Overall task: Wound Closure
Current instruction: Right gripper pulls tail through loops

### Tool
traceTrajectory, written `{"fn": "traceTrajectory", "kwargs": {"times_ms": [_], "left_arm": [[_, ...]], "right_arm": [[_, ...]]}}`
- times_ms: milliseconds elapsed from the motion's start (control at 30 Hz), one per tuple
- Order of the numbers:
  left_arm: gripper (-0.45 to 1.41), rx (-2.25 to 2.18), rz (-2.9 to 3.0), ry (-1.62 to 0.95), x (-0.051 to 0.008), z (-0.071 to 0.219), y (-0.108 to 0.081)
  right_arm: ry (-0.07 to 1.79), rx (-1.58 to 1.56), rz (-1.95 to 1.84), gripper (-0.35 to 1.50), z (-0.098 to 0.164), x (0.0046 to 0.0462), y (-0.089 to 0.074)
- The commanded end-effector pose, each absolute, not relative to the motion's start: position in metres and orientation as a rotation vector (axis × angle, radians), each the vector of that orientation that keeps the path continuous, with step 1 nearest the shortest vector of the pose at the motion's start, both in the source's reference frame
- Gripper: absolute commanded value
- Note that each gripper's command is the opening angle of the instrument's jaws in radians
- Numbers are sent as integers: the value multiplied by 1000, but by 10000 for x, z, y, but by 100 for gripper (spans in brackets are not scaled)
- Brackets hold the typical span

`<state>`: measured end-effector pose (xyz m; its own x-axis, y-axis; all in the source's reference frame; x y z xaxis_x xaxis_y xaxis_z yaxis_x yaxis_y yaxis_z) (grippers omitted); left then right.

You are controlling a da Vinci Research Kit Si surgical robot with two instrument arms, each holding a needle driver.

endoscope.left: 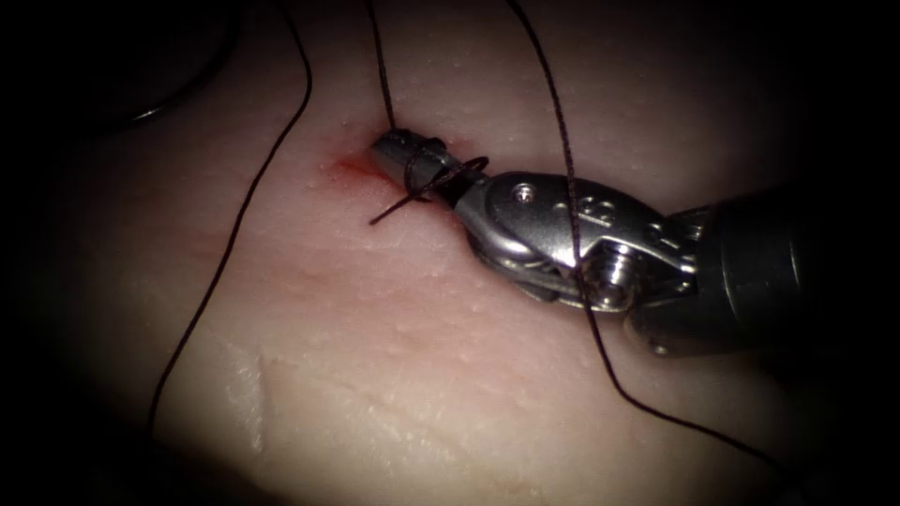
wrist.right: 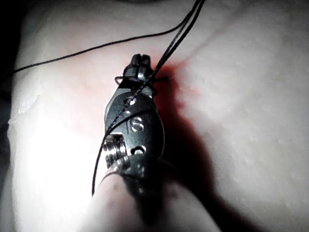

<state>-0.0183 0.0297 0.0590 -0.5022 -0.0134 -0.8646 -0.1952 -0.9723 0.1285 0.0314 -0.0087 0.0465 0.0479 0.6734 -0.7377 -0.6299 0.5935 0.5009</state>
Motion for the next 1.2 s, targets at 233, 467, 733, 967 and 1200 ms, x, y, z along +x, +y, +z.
{"fn": "traceTrajectory", "kwargs": {"times_ms": [233, 467, 733, 967, 1200], "left_arm": [[-45, -1429, 2700, 453, -196, 622, 299], [-45, -1373, 2719, 538, -190, 641, 318], [-45, -1325, 2724, 633, -184, 646, 333], [-45, -1290, 2725, 738, -177, 640, 360], [-45, -1251, 2731, 802, -171, 635, 393]], "right_arm": [[1148, 51, 979, -35, 470, 321, -112], [1148, 53, 974, -35, 467, 324, -119], [1143, 55, 971, -35, 464, 325, -126], [1130, 61, 966, -35, 461, 327, -130], [1118, 66, 957, -35, 462, 326, -137]]}}
